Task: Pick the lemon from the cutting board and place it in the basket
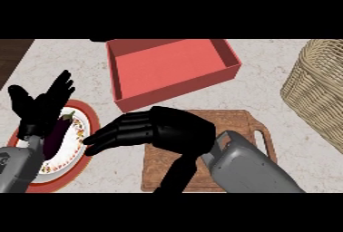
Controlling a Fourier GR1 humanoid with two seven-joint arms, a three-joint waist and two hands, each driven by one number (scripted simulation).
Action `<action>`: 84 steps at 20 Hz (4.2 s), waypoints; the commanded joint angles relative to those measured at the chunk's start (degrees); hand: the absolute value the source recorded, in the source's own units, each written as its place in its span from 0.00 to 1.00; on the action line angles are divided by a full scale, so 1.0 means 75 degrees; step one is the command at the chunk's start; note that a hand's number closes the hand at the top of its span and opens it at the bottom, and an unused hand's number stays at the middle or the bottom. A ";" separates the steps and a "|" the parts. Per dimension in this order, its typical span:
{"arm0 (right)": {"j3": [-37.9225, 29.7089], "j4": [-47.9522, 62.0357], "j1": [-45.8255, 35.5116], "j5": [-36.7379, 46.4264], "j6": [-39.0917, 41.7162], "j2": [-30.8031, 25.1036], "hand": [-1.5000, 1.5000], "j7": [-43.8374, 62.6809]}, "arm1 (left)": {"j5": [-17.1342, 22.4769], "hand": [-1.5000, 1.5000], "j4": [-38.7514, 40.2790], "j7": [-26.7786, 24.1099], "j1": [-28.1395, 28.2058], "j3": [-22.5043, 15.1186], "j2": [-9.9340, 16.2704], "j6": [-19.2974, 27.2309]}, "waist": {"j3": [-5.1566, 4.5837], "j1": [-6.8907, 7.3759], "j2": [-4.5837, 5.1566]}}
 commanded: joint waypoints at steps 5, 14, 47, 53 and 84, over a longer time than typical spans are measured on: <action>-0.0109 -0.0439 -0.2033 0.0720 0.0885 -0.0720 0.00 0.3278 | -0.0162 0.50 -0.0169 -0.0042 0.0380 -0.0069 -0.0094 0.0075 | -0.0017 -0.0216 -0.0140; -0.1194 0.0872 -0.4395 0.0714 0.2915 -0.1667 0.00 0.4885 | -0.0173 0.50 -0.0160 -0.0124 0.0540 0.0044 -0.0197 -0.0018 | -0.0008 -0.0154 -0.0048; -0.2005 0.1475 -0.0457 0.2923 0.3215 -0.1608 0.00 0.0208 | -0.0704 0.50 -0.0199 0.0551 -0.0112 0.0816 -0.0488 -0.0406 | 0.0006 -0.0170 0.0005; -0.1592 0.2243 -0.0023 0.3721 0.2338 -0.0587 0.00 -0.0089 | -0.1049 0.50 -0.0404 0.0285 0.0496 0.0751 -0.0799 -0.0377 | 0.0004 -0.0166 -0.0015; -0.1866 0.3404 0.0210 0.6206 0.2662 -0.0247 0.00 -0.2007 | -0.1633 0.50 -0.0405 0.0405 0.0380 0.1666 -0.1352 -0.1054 | 0.0004 -0.0198 -0.0029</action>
